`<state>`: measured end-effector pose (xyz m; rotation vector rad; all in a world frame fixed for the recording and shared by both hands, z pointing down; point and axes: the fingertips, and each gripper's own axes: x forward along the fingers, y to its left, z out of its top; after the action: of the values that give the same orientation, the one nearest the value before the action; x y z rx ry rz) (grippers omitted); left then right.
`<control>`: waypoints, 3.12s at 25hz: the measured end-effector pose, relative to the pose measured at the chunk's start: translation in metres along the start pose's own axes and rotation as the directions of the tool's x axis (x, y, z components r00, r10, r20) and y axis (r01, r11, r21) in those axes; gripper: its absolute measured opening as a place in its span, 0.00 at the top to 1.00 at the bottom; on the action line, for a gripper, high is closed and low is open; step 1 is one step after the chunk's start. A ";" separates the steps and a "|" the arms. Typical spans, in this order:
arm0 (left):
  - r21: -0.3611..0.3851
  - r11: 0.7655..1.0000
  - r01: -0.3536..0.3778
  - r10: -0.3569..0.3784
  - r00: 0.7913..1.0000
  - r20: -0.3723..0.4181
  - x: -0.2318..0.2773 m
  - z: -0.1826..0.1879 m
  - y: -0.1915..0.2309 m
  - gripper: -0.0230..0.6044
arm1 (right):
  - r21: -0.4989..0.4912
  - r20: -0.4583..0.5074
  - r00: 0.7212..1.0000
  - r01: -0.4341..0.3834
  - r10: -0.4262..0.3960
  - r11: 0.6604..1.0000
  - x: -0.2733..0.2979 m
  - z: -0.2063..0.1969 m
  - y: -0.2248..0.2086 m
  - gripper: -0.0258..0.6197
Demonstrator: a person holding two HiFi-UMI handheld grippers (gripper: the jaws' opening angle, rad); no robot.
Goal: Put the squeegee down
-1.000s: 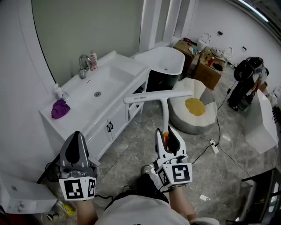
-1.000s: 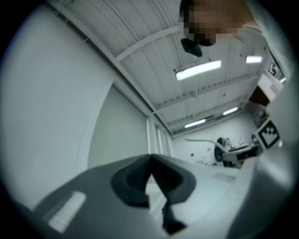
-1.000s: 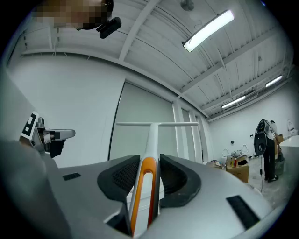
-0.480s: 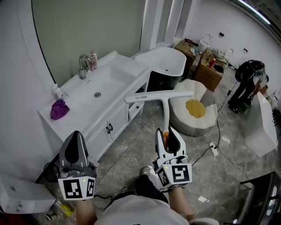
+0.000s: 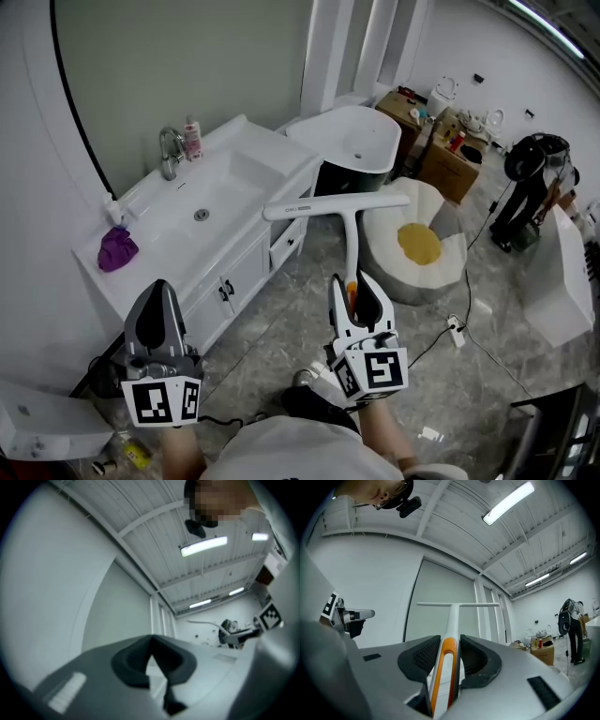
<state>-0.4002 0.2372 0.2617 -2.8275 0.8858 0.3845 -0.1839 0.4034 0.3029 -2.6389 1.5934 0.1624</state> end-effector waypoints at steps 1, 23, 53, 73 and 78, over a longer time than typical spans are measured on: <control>0.002 1.000 -0.004 0.004 1.000 0.003 0.009 0.000 -0.002 0.95 | -0.003 0.010 1.000 -0.010 0.010 1.000 0.009 0.002 -0.005 0.76; 0.033 0.997 -0.077 0.075 0.996 0.041 0.136 -0.018 -0.065 0.95 | 0.037 0.069 0.988 -0.138 0.135 0.990 0.123 -0.001 -0.106 0.76; 0.008 1.000 -0.002 0.002 1.000 0.022 0.348 -0.094 0.067 0.95 | 0.036 0.057 0.994 -0.093 0.091 0.995 0.366 -0.031 -0.083 0.76; -0.019 0.999 0.048 -0.048 0.999 0.011 0.411 -0.136 0.135 0.95 | 0.012 0.040 0.997 -0.064 0.064 0.998 0.460 -0.044 -0.054 0.76; 0.000 1.000 0.006 -0.006 1.000 0.008 0.417 -0.142 0.139 0.95 | 0.021 0.016 0.997 -0.080 0.079 0.997 0.479 -0.058 -0.063 0.76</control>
<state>-0.1225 -0.1317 0.2679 -2.8258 0.8751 0.3952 0.0966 0.0053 0.3038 -2.5541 1.6868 0.1671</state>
